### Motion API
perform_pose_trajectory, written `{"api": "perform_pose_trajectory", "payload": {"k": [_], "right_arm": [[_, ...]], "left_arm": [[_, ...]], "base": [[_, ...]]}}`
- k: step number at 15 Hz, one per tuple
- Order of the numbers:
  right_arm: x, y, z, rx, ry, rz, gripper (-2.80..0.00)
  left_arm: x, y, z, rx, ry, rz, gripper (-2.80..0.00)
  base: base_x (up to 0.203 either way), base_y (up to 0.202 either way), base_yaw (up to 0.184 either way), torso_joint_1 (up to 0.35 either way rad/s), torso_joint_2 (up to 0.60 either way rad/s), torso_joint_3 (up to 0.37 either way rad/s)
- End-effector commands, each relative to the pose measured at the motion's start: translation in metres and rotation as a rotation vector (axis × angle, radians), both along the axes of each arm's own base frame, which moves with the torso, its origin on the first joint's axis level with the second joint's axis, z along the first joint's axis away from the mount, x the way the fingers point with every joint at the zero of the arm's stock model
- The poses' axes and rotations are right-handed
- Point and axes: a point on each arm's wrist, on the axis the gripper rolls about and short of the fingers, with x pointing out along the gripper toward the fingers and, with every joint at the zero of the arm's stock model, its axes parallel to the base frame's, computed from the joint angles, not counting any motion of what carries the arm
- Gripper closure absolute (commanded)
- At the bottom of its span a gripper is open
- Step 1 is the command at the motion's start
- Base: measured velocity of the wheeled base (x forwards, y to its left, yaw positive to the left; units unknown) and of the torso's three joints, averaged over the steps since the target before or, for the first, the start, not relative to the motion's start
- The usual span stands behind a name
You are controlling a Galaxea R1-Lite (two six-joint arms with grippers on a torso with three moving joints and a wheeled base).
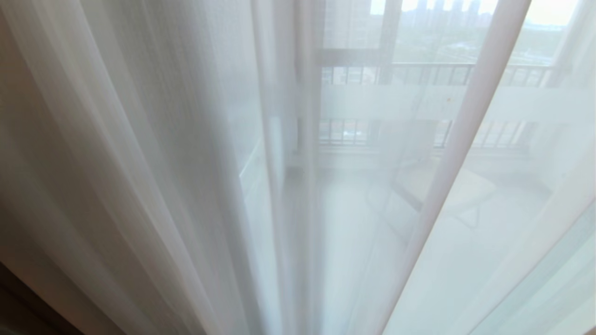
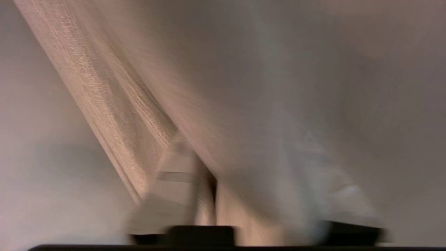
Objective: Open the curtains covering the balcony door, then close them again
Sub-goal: Close the outer curtains on both sides
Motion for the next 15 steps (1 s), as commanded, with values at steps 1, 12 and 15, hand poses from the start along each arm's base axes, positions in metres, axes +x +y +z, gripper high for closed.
{"api": "perform_pose_trajectory", "payload": {"k": [1, 12, 15], "right_arm": [[0.000, 0.000, 0.000, -0.001, 0.000, 0.000, 0.00], [0.000, 0.000, 0.000, -0.001, 0.000, 0.000, 0.00], [0.000, 0.000, 0.000, -0.001, 0.000, 0.001, 0.00]], "left_arm": [[-0.002, -0.003, 0.002, 0.005, -0.004, -0.004, -2.80], [-0.047, -0.090, -0.007, -0.010, 0.000, -0.018, -2.80], [-0.059, -0.116, -0.016, -0.020, -0.004, -0.100, -2.80]], "base": [[0.000, 0.000, 0.000, 0.000, 0.00, 0.000], [0.000, 0.000, 0.000, 0.000, 0.00, 0.000], [0.000, 0.000, 0.000, 0.000, 0.00, 0.000]]}}
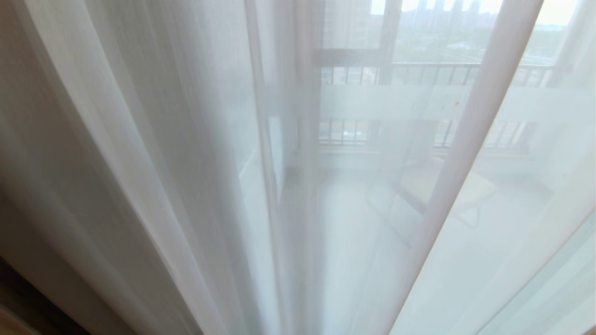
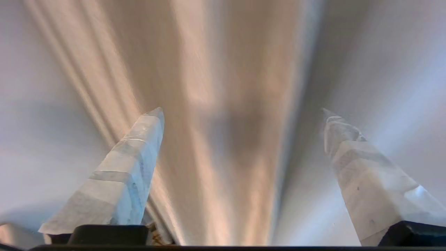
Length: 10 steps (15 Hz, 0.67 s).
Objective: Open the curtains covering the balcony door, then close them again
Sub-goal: Close the outer curtains on both sides
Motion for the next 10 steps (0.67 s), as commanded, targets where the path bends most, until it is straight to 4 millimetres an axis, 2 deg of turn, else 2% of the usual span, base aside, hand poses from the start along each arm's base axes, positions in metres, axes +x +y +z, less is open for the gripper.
{"api": "perform_pose_trajectory", "payload": {"k": [1, 6, 7, 10], "right_arm": [[0.000, 0.000, 0.000, -0.001, 0.000, 0.002, 0.00], [0.000, 0.000, 0.000, -0.001, 0.000, 0.002, 0.00], [0.000, 0.000, 0.000, -0.001, -0.002, 0.002, 0.00], [0.000, 0.000, 0.000, -0.001, -0.001, 0.000, 0.00]], "left_arm": [[-0.015, -0.030, -0.001, 0.022, -0.021, -0.060, -2.80], [-0.033, -0.066, -0.014, 0.022, -0.044, -0.110, -2.80], [-0.035, -0.071, -0.017, 0.021, -0.045, -0.116, 0.00], [-0.038, -0.080, -0.022, 0.015, -0.049, -0.170, 0.00]], "base": [[0.000, 0.000, 0.000, 0.000, 0.00, 0.000], [0.000, 0.000, 0.000, 0.000, 0.00, 0.000], [0.000, 0.000, 0.000, 0.000, 0.00, 0.000], [0.000, 0.000, 0.000, 0.000, 0.00, 0.000]]}}
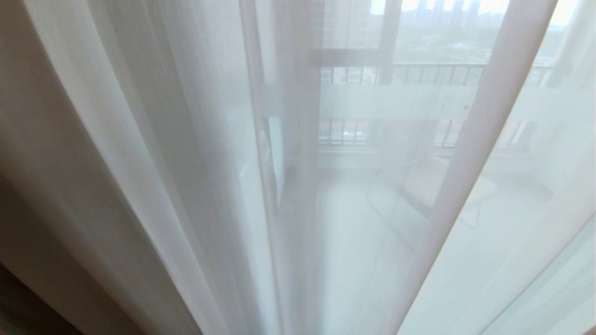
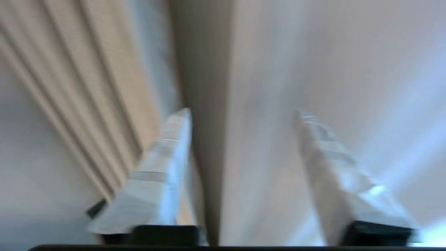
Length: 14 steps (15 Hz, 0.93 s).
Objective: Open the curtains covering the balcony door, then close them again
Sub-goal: Close the outer curtains on both sides
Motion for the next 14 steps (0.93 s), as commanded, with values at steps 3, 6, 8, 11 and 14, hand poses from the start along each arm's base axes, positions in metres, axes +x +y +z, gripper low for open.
{"api": "perform_pose_trajectory", "payload": {"k": [3, 6, 8, 11, 14], "right_arm": [[0.000, 0.000, 0.000, -0.001, -0.001, 0.001, 0.00], [0.000, 0.000, 0.000, -0.001, -0.001, 0.001, 0.00], [0.000, 0.000, 0.000, -0.001, 0.000, 0.001, 0.00], [0.000, 0.000, 0.000, -0.001, 0.000, 0.000, 0.00], [0.000, 0.000, 0.000, -0.001, 0.000, 0.001, 0.00]], "left_arm": [[-0.005, -0.020, -0.014, -0.009, -0.003, -0.102, 0.00], [0.012, -0.037, -0.024, -0.036, 0.010, -0.341, 0.00], [0.021, -0.054, -0.033, -0.057, 0.029, -0.508, 0.00], [0.014, -0.080, -0.061, -0.080, 0.053, -0.668, 0.00], [-0.003, -0.112, -0.091, -0.071, 0.081, -0.824, 0.00]], "base": [[0.000, 0.000, 0.000, 0.000, 0.00, 0.000], [0.000, 0.000, 0.000, 0.000, 0.00, 0.000], [0.000, 0.000, 0.000, 0.000, 0.00, 0.000], [0.000, 0.000, 0.000, 0.000, 0.00, 0.000], [0.000, 0.000, 0.000, 0.000, 0.00, 0.000]]}}
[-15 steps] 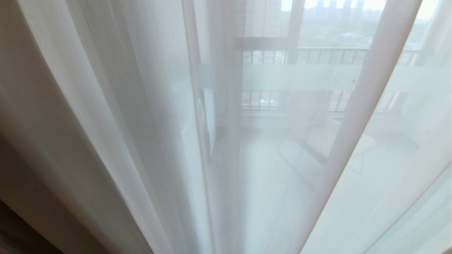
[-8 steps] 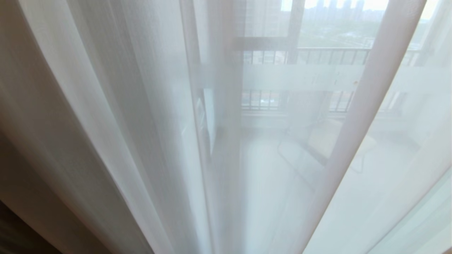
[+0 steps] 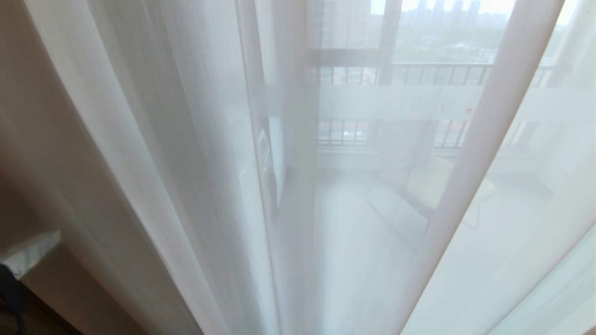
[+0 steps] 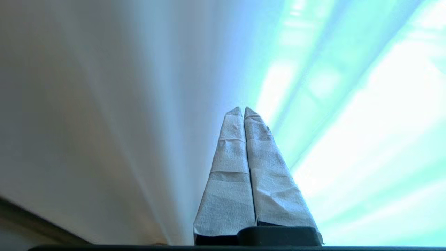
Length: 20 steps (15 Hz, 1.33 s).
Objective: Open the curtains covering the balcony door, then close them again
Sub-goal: Close the outer curtains on both sides
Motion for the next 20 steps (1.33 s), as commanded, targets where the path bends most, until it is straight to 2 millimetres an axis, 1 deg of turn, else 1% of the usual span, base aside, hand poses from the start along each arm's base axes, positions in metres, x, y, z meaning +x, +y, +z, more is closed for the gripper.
{"api": "perform_pose_trajectory", "payload": {"k": [1, 3, 6, 7, 8, 10, 13, 15, 18, 20], "right_arm": [[0.000, 0.000, 0.000, -0.001, -0.002, 0.001, 0.00], [0.000, 0.000, 0.000, -0.001, 0.000, 0.001, 0.00], [0.000, 0.000, 0.000, -0.001, -0.001, 0.001, 0.00], [0.000, 0.000, 0.000, -0.001, 0.000, 0.002, 0.00], [0.000, 0.000, 0.000, -0.001, 0.000, 0.001, 0.00], [0.000, 0.000, 0.000, -0.001, 0.000, 0.002, 0.00], [0.000, 0.000, 0.000, -0.001, 0.000, 0.001, 0.00], [0.000, 0.000, 0.000, -0.001, 0.000, 0.002, 0.00], [0.000, 0.000, 0.000, -0.001, 0.000, 0.002, 0.00], [0.000, 0.000, 0.000, -0.001, -0.001, 0.002, 0.00]], "left_arm": [[-0.024, -0.022, -0.022, 0.038, -0.015, -0.062, 0.00], [-0.050, -0.027, -0.042, 0.084, -0.056, 0.048, 0.00], [-0.081, -0.024, -0.067, 0.105, -0.113, 0.134, 0.00], [-0.086, -0.024, -0.073, 0.112, -0.108, 0.131, 0.00], [-0.087, -0.024, -0.081, 0.122, -0.059, 0.099, 0.00], [-0.089, -0.026, -0.097, 0.137, 0.088, 0.008, 0.00], [-0.092, -0.026, -0.097, 0.122, 0.075, 0.140, 0.00], [-0.095, -0.026, -0.097, 0.116, 0.034, 0.137, 0.00], [-0.108, -0.026, -0.099, 0.108, -0.137, 0.127, 0.00], [-0.112, -0.026, -0.100, 0.105, -0.186, 0.126, 0.00]], "base": [[0.000, 0.000, 0.000, 0.000, 0.00, 0.000], [0.000, 0.000, 0.000, 0.000, 0.00, 0.000], [0.000, 0.000, 0.000, 0.000, 0.00, 0.000], [0.000, 0.000, 0.000, 0.000, 0.00, 0.000], [0.000, 0.000, 0.000, 0.000, 0.00, 0.000], [0.000, 0.000, 0.000, 0.000, 0.00, 0.000], [0.000, 0.000, 0.000, 0.000, 0.00, 0.000], [0.000, 0.000, 0.000, 0.000, 0.00, 0.000], [0.000, 0.000, 0.000, 0.000, 0.00, 0.000], [0.000, 0.000, 0.000, 0.000, 0.00, 0.000]]}}
